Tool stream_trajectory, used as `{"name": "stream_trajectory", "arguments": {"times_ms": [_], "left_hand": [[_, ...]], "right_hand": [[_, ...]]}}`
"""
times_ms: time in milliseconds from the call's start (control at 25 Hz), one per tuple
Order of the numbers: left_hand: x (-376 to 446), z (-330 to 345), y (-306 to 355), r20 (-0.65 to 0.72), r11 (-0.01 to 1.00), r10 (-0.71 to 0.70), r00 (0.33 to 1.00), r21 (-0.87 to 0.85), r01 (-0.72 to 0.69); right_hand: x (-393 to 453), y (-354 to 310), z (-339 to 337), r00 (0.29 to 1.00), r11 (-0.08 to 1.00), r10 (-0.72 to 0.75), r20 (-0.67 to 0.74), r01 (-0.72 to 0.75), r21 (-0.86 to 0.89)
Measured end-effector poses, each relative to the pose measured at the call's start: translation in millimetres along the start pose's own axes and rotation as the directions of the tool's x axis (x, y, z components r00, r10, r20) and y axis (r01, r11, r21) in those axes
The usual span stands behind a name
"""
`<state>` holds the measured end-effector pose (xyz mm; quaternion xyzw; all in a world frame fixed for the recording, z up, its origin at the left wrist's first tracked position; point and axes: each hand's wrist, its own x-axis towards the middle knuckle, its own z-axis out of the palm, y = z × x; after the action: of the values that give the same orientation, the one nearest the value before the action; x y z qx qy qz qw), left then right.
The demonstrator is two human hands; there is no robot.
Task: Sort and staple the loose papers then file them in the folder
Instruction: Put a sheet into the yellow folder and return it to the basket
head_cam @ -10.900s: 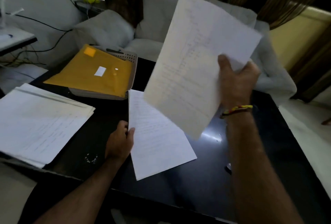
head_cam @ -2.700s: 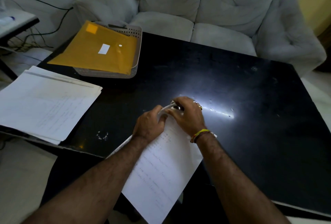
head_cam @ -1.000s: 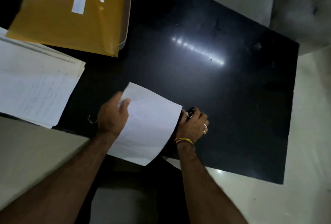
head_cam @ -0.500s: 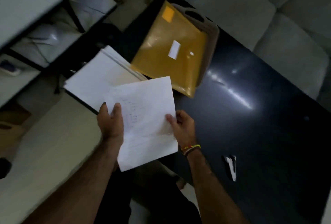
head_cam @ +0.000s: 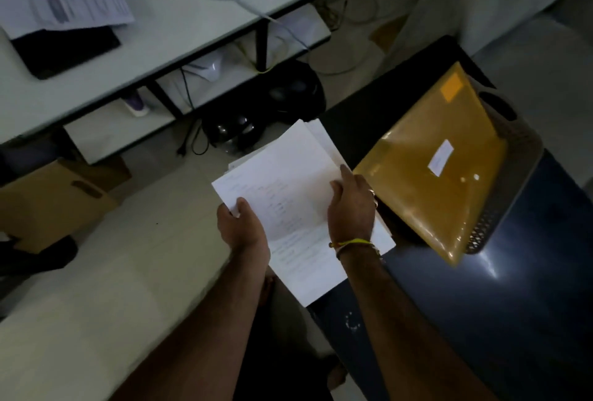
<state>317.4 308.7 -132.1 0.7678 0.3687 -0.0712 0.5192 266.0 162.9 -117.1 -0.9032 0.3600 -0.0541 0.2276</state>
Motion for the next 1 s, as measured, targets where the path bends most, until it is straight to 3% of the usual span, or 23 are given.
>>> {"name": "stream_trajectory", "arguments": {"times_ms": [120,240,440,720,840,960,1000], "left_hand": [[11,10,2,0.01,0.982,0.037,0.999,0.185,-0.038],[15,12,-3,0.056,0.938,0.176,0.983,0.292,-0.185],[5,18,-5,-0.001,0.96,0.074,0.997,0.272,-0.071],[8,12,-9,-0.02,0.955,-0.052,0.998,0.291,0.055],[10,4,-4,-0.006,0.939,0.049,0.999,0.342,-0.044],[-3,-11,6,0.018,0.941,0.146,0.989,0.306,-0.144],[-9,-17,11,0.036,0.943,0.199,0.979,0.266,-0.201]], "right_hand": [[3,-6,30,0.999,0.982,0.032,0.026,-0.026,-0.189],[3,-3,47,0.988,0.969,0.08,0.129,-0.047,-0.244],[34,13,42,0.937,0.924,0.317,0.144,-0.272,-0.268],[7,-6,33,0.931,0.949,0.31,0.194,-0.293,-0.114],[11,-13,39,0.867,0.916,0.372,0.332,-0.4,0.017],[12,-17,33,0.904,0.963,0.251,0.347,-0.268,0.001],[10,-19,24,0.921,0.959,0.213,0.327,-0.261,0.113]]}}
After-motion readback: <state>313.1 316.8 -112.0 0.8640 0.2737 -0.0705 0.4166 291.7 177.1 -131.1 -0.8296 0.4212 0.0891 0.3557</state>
